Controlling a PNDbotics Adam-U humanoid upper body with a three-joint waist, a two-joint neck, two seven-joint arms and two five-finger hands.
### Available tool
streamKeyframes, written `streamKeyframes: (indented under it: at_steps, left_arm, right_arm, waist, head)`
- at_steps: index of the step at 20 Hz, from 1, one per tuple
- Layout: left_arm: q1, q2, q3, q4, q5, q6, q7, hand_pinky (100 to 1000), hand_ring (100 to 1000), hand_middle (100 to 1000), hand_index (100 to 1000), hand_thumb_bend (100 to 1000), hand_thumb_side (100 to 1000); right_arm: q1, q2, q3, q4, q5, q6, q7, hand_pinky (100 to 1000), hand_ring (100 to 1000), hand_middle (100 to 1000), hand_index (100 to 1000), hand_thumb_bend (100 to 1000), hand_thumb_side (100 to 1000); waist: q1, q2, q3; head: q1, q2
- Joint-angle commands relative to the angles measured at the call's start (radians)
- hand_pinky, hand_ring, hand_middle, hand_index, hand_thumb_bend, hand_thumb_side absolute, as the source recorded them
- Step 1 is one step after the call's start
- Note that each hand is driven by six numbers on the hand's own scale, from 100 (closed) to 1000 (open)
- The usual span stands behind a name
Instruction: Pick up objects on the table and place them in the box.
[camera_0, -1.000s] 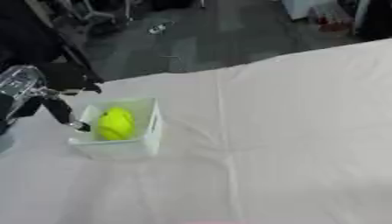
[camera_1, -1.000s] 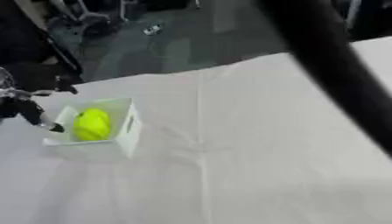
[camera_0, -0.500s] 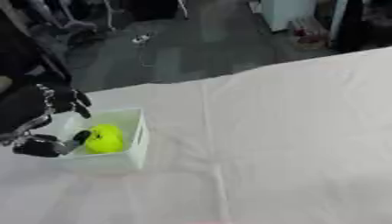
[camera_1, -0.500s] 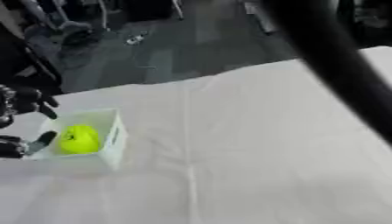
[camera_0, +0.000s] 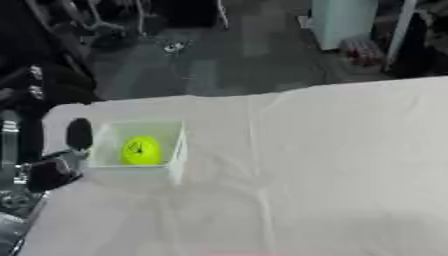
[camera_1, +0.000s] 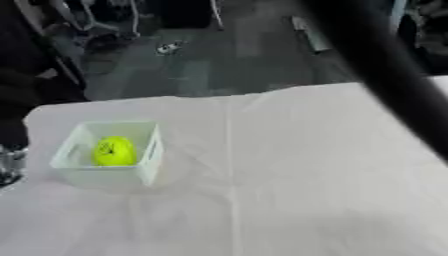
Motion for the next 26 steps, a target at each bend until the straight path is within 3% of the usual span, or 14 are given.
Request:
streamKeyframes:
  at_steps: [1,5,9,11,12,17,26]
  left_arm:
    - [-0.034,-0.009,-0.011,-0.019,0.137,-0.088,0.037,386,423,553,592,100,682]
    - [-0.054,0.006,-0.039,-0.019,0.311,-0.082,-0.072,372,413,553,592,100,679]
    - [-0.070,0.013,-0.042,-0.019,0.416,-0.075,-0.179,377,418,561,596,100,687]
    - [-0.057,0.020,-0.041,-0.019,0.436,-0.069,-0.222,373,419,573,606,100,694]
    - [-0.050,0.022,-0.039,-0.019,0.442,-0.064,-0.240,374,421,576,608,100,695]
    - [-0.030,0.024,-0.030,-0.019,0.456,-0.047,-0.291,373,422,579,615,104,702]
    - [-0.019,0.024,-0.026,-0.019,0.464,-0.037,-0.315,373,427,586,623,126,703]
  right_arm:
    - [0.034,0.007,0.010,-0.013,0.061,-0.029,0.012,140,461,529,680,100,917]
    - [0.087,0.035,0.029,-0.013,0.133,-0.063,0.015,134,461,531,680,100,917]
    - [0.113,0.046,0.051,-0.013,0.183,-0.089,0.015,132,461,531,678,100,917]
    - [0.111,0.044,0.056,-0.013,0.190,-0.096,0.010,134,462,529,676,100,876]
    - [0.108,0.042,0.057,-0.013,0.190,-0.097,0.007,136,462,529,675,100,914]
    - [0.091,0.033,0.052,-0.013,0.174,-0.094,-0.001,138,462,528,675,100,913]
    - [0.085,0.025,0.045,-0.013,0.153,-0.090,0.011,140,463,527,672,100,911]
  waist:
    - [-0.014,-0.017,0.015]
    - [-0.027,-0.023,0.050]
    - [-0.031,-0.029,0.071]
    - [-0.029,-0.030,0.070]
    - [-0.028,-0.030,0.069]
    - [-0.023,-0.030,0.057]
    - [-0.022,-0.030,0.051]
  head:
    - [-0.035,-0.019]
    - [-0.047,-0.025]
    - [-0.052,-0.026]
    - [-0.049,-0.031]
    - [-0.046,-0.032]
    - [-0.042,-0.037]
    - [-0.033,-0.017]
